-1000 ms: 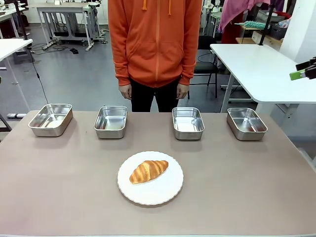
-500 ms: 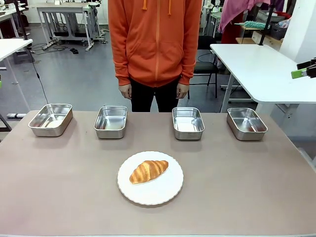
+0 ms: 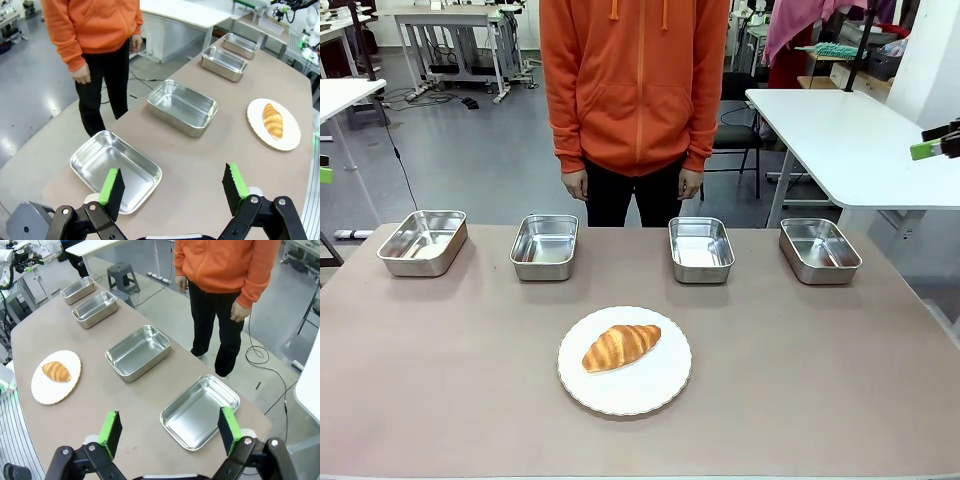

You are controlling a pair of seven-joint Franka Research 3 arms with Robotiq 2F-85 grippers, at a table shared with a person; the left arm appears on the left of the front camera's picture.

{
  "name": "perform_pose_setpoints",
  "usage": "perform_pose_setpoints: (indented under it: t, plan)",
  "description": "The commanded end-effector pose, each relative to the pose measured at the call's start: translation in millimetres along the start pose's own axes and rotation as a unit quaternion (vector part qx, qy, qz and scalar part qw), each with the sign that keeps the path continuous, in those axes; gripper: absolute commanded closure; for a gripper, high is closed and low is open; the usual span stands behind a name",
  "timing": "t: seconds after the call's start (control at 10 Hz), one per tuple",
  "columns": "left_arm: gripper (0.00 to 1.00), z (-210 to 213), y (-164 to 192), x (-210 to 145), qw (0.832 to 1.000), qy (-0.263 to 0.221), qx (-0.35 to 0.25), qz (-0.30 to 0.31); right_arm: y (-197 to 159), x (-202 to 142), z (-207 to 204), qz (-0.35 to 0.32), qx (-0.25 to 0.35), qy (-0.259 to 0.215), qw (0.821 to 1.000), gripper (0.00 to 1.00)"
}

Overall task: Place the bread in the container.
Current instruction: Place the Butter Roll into the Airtight Container indicated by the human.

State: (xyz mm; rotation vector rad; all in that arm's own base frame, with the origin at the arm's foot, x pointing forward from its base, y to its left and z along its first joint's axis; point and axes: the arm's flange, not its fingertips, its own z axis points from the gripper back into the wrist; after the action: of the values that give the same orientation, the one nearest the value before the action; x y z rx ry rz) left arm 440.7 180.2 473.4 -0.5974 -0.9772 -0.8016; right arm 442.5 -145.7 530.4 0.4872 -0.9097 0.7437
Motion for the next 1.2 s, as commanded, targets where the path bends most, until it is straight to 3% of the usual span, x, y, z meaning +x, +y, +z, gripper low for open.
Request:
perform_pose_setpoints:
  t: [0.0,1.1]
  plan:
    - [0.00,3.7,-0.3,-0.6,1.000,-0.007,-0.001,-0.006,0.9,1.8,1.9,0.002,-0.002,-0.003,1.000,0.00]
    - [0.00,3.7,-0.3,-0.6,1.000,-0.007,-0.001,-0.006,0.9,1.8,1.9,0.002,-0.002,-0.003,1.000,0.00]
